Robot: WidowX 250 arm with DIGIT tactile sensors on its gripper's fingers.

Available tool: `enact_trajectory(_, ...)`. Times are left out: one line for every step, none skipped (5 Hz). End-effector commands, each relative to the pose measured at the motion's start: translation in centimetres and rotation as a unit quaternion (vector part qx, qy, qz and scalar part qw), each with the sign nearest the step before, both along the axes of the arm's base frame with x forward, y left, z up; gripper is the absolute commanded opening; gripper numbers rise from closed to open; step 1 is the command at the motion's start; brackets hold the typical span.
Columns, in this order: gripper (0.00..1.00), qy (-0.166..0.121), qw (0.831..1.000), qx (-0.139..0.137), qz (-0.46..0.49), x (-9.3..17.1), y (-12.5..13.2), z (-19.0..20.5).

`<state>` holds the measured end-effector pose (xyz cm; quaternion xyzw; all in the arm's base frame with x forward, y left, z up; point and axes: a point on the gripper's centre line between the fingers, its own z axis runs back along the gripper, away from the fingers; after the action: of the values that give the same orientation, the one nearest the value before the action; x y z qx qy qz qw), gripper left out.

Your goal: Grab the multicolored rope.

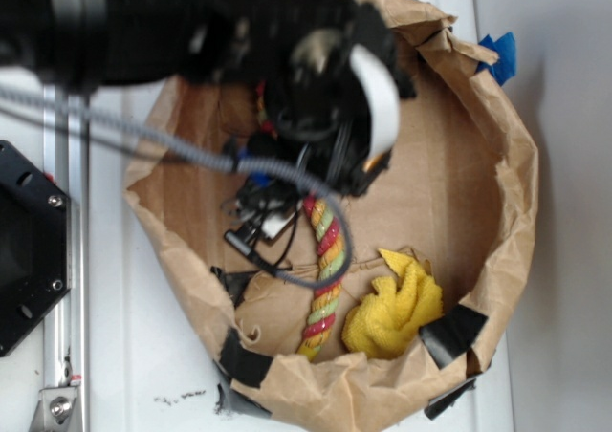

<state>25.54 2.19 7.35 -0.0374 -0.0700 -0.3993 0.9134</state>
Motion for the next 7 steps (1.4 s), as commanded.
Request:
enact_trajectory(1.00,0.009,0.999,-0.007,-0.050,-1.0,-2.1,-3.4)
enact_trajectory(1.00,0.014,0.998,-0.001,-0.054,-2.2,-2.5,-5.2)
enact_trajectory(0.96,0.024,0.998,0.012,-0.062,-3.5,-3.4,-7.2)
enact_trajectory(0.00,0.018,0.998,0.006,-0.062,-4.2,-3.6,-7.3)
enact_trajectory(0.00,0.018,0.998,-0.006,-0.052,-4.6,-3.4,-6.6)
enact_trajectory(0.00,0.020,0.999,-0.018,-0.039,-1.6,-1.7,-4.8)
enact_trajectory(0.00,0.011,1.000,-0.021,-0.021,-0.5,-0.8,-3.4)
